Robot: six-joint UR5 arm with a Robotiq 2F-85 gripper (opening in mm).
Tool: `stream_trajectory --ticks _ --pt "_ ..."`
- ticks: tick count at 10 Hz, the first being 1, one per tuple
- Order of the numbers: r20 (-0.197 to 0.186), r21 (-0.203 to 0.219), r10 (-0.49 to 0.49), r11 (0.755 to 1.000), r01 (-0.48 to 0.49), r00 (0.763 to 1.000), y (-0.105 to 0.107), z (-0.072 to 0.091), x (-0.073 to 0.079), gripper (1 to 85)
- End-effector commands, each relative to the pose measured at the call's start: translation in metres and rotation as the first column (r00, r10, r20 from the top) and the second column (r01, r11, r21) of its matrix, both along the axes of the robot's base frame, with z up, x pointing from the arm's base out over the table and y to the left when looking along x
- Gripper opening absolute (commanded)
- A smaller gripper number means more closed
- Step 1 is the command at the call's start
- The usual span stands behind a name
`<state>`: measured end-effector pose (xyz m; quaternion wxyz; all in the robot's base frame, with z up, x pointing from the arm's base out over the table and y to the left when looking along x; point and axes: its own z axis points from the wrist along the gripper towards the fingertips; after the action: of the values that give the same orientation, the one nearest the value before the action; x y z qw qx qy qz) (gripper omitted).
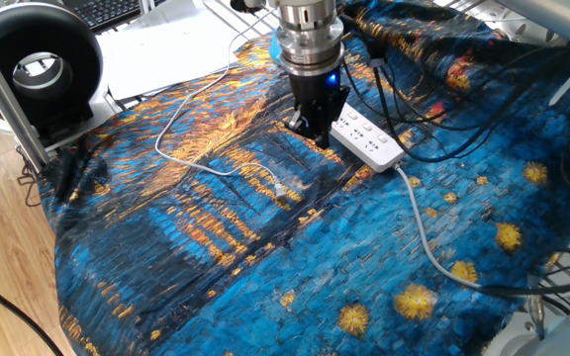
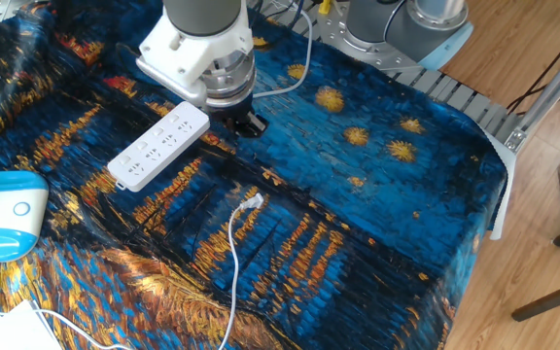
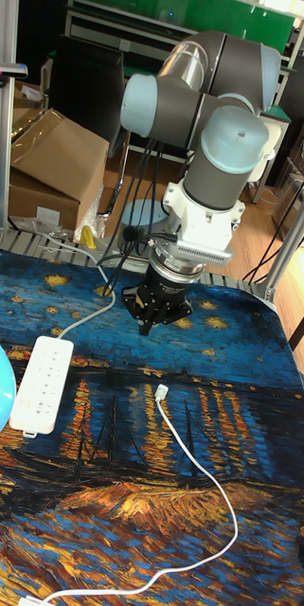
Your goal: Plug in the power cord of the desk lamp, turn on the socket, and light up the desk lamp
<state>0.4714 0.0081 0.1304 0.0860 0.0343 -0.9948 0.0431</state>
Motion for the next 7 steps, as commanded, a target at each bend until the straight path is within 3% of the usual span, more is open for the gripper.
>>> stream_trajectory --ticks 1,5,6,7 --pt "0.011 0.001 0.006 1.000 -0.006 1.000 -0.0029 0.0033 0.0056 1.3" --pt "0.009 0.026 0.027 0.999 -0.028 1.000 -0.0049 0.0060 0.0085 1.3" --pt "0.014 0.052 0.014 0.999 -0.014 1.000 0.0001 0.0042 0.0084 1.3" --pt "-0.020 0.066 0.029 0.997 -0.027 0.999 0.0029 0.0056 -0.0003 1.3"
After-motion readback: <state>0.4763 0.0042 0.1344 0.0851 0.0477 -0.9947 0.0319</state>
